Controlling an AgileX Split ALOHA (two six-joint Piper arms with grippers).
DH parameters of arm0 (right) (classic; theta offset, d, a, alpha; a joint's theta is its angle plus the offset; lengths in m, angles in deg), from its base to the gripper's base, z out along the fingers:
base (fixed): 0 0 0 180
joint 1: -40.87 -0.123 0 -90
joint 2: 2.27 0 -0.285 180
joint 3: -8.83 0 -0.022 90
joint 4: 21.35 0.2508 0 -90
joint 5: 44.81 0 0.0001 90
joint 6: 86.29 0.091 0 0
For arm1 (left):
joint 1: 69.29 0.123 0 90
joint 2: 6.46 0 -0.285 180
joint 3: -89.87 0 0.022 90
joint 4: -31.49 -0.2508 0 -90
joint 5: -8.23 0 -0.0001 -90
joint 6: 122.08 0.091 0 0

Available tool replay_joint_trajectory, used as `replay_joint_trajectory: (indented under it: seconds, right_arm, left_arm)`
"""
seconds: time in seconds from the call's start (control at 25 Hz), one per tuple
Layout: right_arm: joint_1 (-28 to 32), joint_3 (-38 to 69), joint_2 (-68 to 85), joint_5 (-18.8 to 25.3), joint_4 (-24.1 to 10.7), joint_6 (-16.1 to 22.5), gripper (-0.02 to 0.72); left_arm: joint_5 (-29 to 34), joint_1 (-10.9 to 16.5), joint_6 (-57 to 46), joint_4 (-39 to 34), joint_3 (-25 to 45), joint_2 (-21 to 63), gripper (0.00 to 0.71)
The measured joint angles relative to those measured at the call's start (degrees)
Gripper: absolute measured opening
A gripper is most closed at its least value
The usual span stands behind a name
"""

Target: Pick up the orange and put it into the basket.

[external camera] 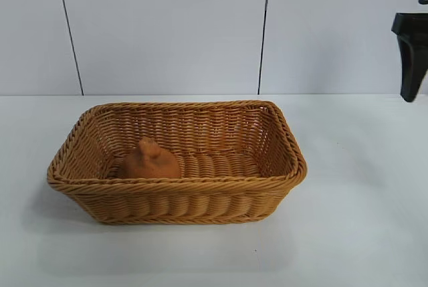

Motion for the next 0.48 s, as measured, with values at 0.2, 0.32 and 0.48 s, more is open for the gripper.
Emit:
replay_joint_trajectory:
  seconds: [0.2,0.32,0.48]
  right_arm:
    - [0.0,16.01,13.83,0.06,0.14,-0.22,0.652]
    - [0.0,24.92,23.0,-2.01,0.14,-0.28,0.652]
    - [0.0,35.46,35.23,-6.65,0.14,-0.28,0.652]
  left_arm:
    - [0.0,0.0,0.0,0.0,0.0,0.0,0.583]
    - [0.0,0.0,0.0,0.0,0.0,0.0,0.583]
    - [0.0,0.0,0.0,0.0,0.0,0.0,0.583]
